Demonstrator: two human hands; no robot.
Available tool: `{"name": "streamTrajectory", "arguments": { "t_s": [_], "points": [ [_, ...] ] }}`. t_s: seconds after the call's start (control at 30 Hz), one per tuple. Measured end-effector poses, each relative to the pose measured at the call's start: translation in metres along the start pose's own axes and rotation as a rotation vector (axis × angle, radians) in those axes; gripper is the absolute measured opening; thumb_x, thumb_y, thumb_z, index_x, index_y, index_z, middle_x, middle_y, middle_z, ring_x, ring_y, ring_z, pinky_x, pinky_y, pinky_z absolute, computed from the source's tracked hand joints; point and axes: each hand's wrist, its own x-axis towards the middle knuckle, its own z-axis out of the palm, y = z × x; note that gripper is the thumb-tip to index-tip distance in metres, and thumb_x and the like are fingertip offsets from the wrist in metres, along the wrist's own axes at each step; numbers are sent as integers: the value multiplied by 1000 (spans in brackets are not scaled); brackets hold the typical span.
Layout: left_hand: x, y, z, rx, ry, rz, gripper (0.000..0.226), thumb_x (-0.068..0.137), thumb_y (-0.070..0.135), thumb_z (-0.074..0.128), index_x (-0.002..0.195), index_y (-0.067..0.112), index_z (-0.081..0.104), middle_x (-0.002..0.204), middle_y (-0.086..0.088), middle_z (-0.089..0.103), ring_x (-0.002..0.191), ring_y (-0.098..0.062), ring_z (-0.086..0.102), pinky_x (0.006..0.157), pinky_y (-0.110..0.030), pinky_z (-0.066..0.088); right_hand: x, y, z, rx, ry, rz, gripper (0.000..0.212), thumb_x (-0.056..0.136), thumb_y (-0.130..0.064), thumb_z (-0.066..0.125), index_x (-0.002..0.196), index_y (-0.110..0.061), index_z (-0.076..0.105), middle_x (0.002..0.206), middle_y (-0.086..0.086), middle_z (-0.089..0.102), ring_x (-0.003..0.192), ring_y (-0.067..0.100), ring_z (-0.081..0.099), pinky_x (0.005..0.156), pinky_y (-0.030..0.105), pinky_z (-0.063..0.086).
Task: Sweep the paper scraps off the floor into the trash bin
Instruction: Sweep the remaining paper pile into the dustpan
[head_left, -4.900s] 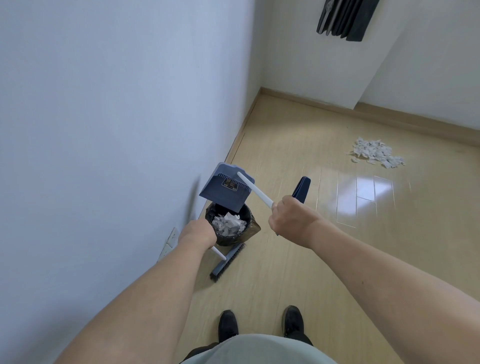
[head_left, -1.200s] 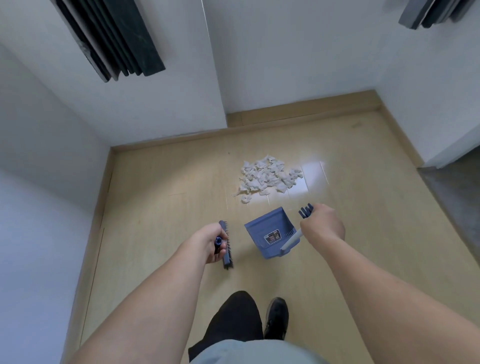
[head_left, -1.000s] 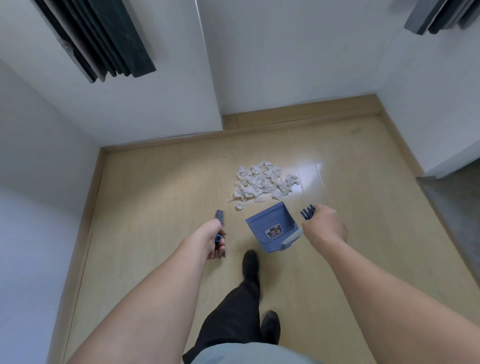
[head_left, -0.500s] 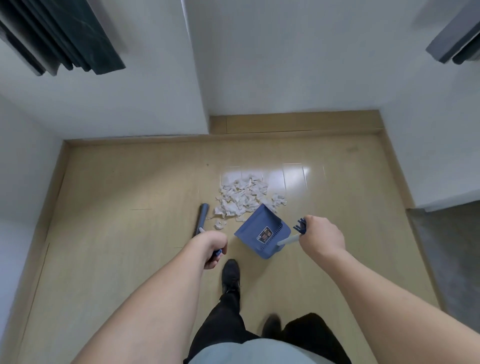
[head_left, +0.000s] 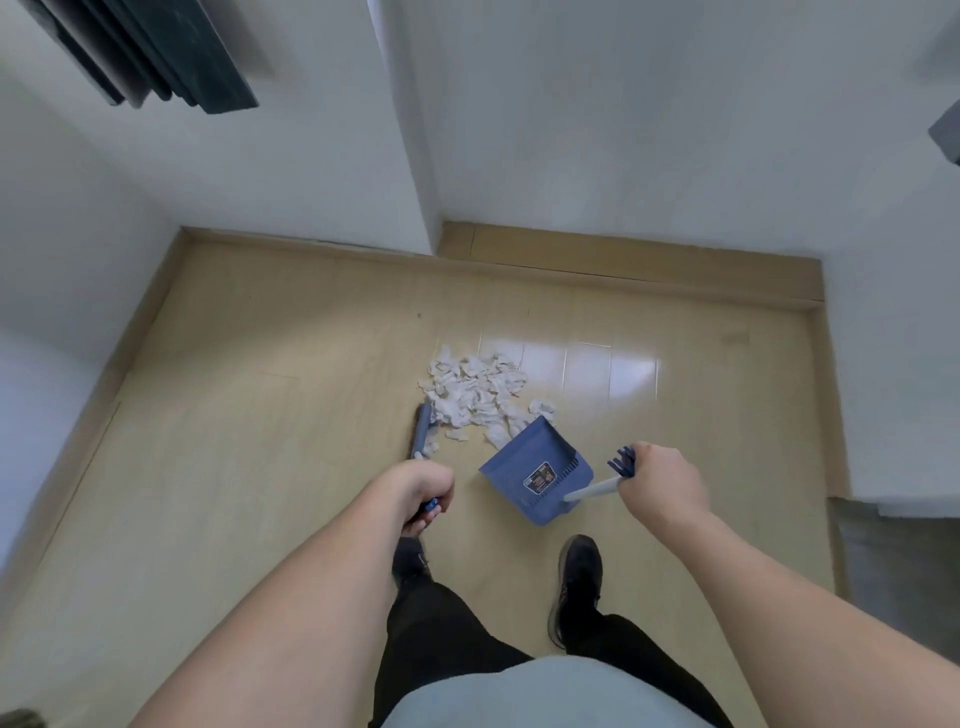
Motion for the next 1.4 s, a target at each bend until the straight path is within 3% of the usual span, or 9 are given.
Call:
{"name": "streamTrajectory", "arguments": {
  "t_s": [0.1,0.2,0.33,0.6,0.77,0.93,1.17,1.4],
  "points": [
    [-14,6,33,-92,7,-5,19,81,5,43,63,12,41,47,1,37,43,-11,31,45,-19,26,8,33,-3,11,-40,-19,20,79,-5,50,70,-22,44,80,4,59,72,29,55,53,26,40],
    [-30,16,51,-207,26,19,18,83,4,45,67,11,42,50,0,36,44,-12,30,43,-19,26,18,54,-12,-4,-72,-63,31,80,-6,50,62,-26,35,78,2,54,71,28,51,46,24,31],
    [-50,22,58,-287,59,19,9,80,4,50,76,10,46,52,0,39,42,-11,33,41,-17,28,34,71,-19,-15,-97,-78,18,83,-6,47,75,-22,44,82,3,53,75,29,52,58,26,39],
    [-57,48,63,-153,121,-14,16,83,5,48,69,12,42,49,1,38,41,-10,32,42,-18,26,54,99,-3,-3,-110,-51,15,84,-3,47,83,-18,48,89,7,60,76,29,52,63,27,42],
    [-35,66,81,-49,132,-21,11,85,5,45,75,10,44,50,0,38,43,-12,32,45,-20,27,60,112,9,-4,-129,-55,12,84,-10,51,90,-20,55,92,6,62,76,28,53,65,28,44],
    [-30,64,82,-142,102,-2,6,88,6,48,82,9,48,55,-2,41,45,-13,34,43,-21,32,57,127,-1,13,-94,-55,9,84,-15,55,82,-24,56,86,2,62,78,30,59,64,27,45],
    [-31,46,71,15,68,-94,8,90,3,46,93,3,54,62,-7,50,49,-17,45,48,-23,44,44,131,-10,-21,-91,-41,22,83,-12,51,66,-23,42,78,1,57,72,29,56,54,26,37],
    [-12,77,106,-32,21,-6,15,95,10,46,109,6,47,67,-6,50,50,-12,46,45,-20,42,46,147,-6,-42,-66,-12,20,85,-14,53,71,-26,45,78,1,56,72,29,56,57,27,41]
  ]
}}
